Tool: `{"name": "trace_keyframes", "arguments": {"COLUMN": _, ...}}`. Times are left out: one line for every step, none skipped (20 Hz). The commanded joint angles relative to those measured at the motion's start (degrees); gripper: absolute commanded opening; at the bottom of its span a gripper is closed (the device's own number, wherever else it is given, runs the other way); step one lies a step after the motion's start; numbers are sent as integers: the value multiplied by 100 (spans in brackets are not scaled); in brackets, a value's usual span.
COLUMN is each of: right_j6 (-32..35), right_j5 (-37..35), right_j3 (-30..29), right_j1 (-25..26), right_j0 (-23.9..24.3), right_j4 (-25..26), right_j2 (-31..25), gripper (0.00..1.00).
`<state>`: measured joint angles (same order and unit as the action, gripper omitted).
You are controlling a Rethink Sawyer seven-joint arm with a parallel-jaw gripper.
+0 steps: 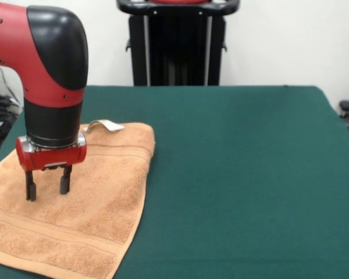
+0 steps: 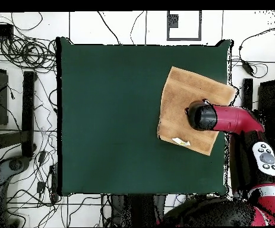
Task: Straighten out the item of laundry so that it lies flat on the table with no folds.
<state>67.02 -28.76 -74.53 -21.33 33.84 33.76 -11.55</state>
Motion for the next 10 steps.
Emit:
{"name": "trace_keyframes", "arguments": {"right_j6": 102, "right_j5": 433, "right_j3": -582, "right_j1": 707, "right_j0": -270, "right_j4": 411, "right_j2": -321, "gripper": 100}}
{"name": "trace_keyframes", "arguments": {"right_j6": 98, "right_j5": 447, "right_j3": -586, "right_j1": 723, "right_j0": -266, "right_j4": 412, "right_j2": -324, "gripper": 100}}
{"name": "trace_keyframes", "arguments": {"right_j6": 112, "right_j5": 458, "right_j3": -590, "right_j1": 736, "right_j0": -266, "right_j4": 410, "right_j2": -319, "gripper": 100}}
{"name": "trace_keyframes", "arguments": {"right_j6": 125, "right_j5": 469, "right_j3": -594, "right_j1": 748, "right_j0": -265, "right_j4": 407, "right_j2": -313, "gripper": 100}}
{"name": "trace_keyframes", "arguments": {"right_j6": 155, "right_j5": 513, "right_j3": -583, "right_j1": 764, "right_j0": -290, "right_j4": 438, "right_j2": -278, "gripper": 100}}
{"name": "trace_keyframes", "arguments": {"right_j6": 195, "right_j5": 539, "right_j3": -554, "right_j1": 774, "right_j0": -338, "right_j4": 480, "right_j2": -219, "gripper": 100}}
{"name": "trace_keyframes", "arguments": {"right_j6": 260, "right_j5": 559, "right_j3": -498, "right_j1": 778, "right_j0": -433, "right_j4": 548, "right_j2": -106, "gripper": 100}}
{"name": "trace_keyframes", "arguments": {"right_j6": 325, "right_j5": 579, "right_j3": -442, "right_j1": 782, "right_j0": -528, "right_j4": 616, "right_j2": 7, "gripper": 100}}
{"name": "trace_keyframes", "arguments": {"right_j6": 377, "right_j5": 581, "right_j3": -360, "right_j1": 798, "right_j0": -648, "right_j4": 720, "right_j2": 144, "gripper": 100}}
{"name": "trace_keyframes", "arguments": {"right_j6": 406, "right_j5": 569, "right_j3": -303, "right_j1": 805, "right_j0": -723, "right_j4": 780, "right_j2": 232, "gripper": 100}}
